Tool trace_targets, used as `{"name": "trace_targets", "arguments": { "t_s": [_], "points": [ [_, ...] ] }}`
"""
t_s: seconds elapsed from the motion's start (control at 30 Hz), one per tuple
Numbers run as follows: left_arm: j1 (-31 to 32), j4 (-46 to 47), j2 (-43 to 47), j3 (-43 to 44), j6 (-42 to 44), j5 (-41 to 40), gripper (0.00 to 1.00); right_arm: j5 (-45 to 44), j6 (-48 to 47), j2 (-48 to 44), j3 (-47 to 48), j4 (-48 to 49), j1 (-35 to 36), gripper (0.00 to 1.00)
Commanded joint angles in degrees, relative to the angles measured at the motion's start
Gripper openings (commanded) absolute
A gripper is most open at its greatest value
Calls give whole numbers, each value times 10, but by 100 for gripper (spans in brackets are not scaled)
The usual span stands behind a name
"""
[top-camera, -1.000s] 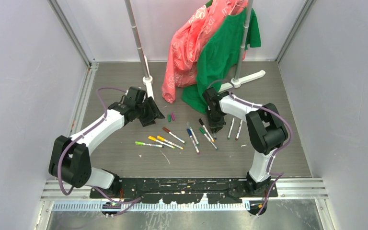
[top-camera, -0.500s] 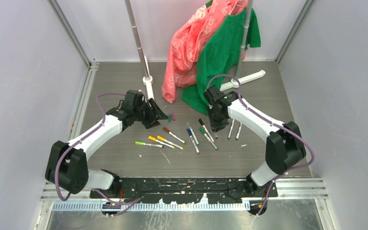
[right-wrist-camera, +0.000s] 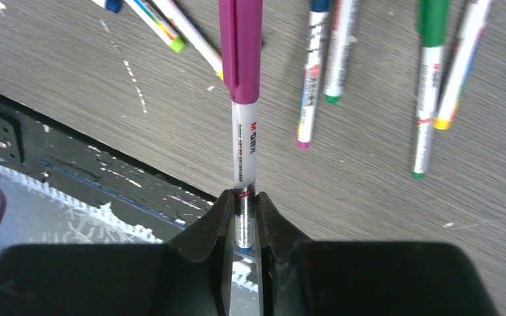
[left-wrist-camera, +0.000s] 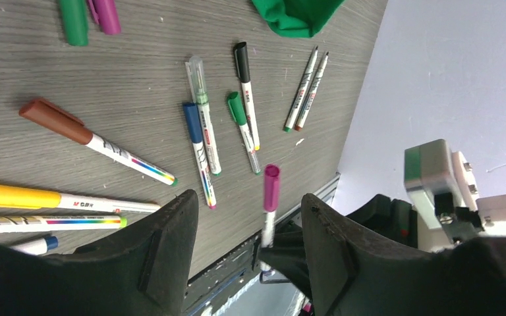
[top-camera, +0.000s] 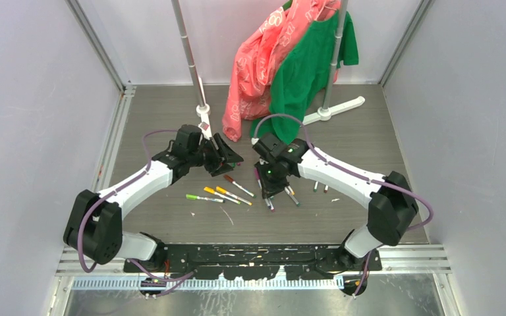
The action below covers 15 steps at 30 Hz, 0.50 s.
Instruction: Open the pen caps
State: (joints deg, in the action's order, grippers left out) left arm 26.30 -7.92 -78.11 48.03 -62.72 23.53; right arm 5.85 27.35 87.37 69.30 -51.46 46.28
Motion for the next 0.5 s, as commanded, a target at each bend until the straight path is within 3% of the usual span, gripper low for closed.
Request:
{"name": "trace_targets", "arguments": {
  "t_s": [0.0,0.47],
  "points": [
    [5,39,-1,9,-7,20,59,26,33,22,47,39,21,1],
    [6,19,-6,11,-1,10,59,47,44,97,142,51,65,1]
  ]
}}
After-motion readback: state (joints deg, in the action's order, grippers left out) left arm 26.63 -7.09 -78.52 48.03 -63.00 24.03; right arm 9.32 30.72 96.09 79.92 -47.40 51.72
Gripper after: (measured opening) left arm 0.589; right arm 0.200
